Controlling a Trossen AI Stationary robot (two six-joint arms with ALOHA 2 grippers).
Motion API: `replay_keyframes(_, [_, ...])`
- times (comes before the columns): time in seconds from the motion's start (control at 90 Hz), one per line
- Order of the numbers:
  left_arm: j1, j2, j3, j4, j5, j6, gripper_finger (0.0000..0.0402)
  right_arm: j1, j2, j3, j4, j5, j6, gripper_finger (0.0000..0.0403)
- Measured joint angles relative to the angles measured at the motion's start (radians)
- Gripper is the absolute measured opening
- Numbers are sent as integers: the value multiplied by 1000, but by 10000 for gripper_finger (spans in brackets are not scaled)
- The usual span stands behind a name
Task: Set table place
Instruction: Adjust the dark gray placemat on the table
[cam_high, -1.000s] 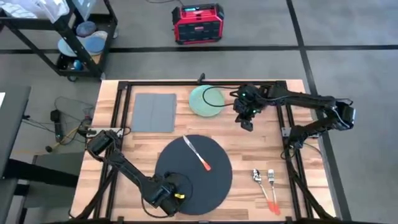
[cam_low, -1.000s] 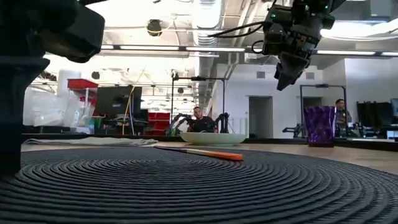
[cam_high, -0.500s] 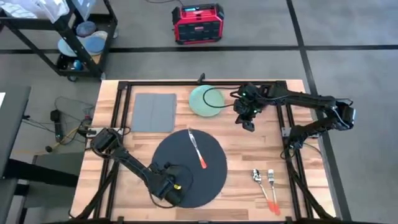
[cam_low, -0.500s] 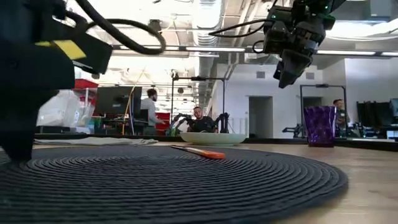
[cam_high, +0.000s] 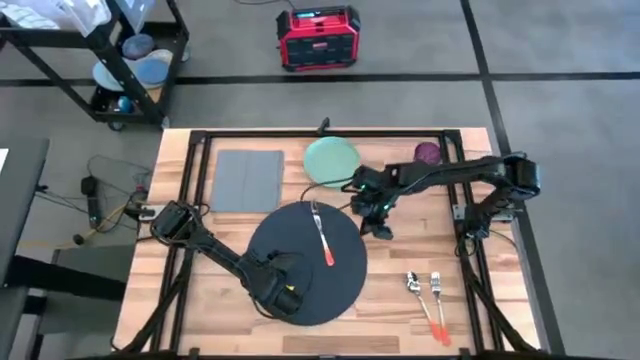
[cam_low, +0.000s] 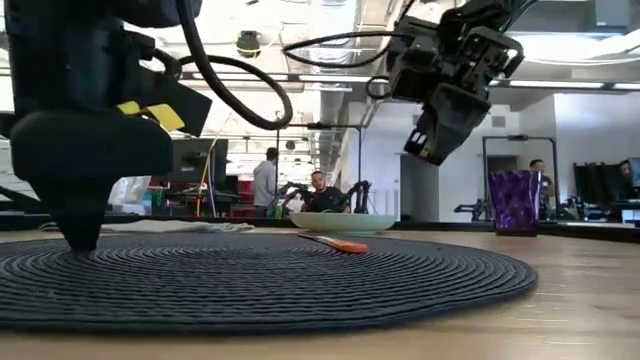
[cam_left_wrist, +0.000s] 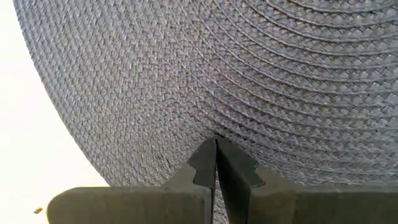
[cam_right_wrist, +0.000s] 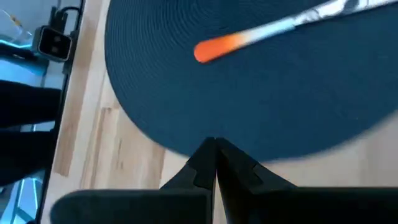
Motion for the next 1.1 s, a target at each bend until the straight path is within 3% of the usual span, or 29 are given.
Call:
replay_keyframes(0.189, [-3, 0, 1, 1, -8, 18, 0, 22, 99, 0, 94, -47, 37, 0])
replay_keyframes(0.522, [-3, -1, 1, 7, -10, -34, 0, 21, 276, 0, 127, -38, 15, 0])
replay_keyframes(0.644, [-3, -1, 2, 8, -9, -23, 0, 23, 327, -6, 133, -81, 18, 0])
replay_keyframes(1.1, [-8, -1, 3, 16, -13, 109, 0, 156, 225, -237, 420, -13, 297, 0])
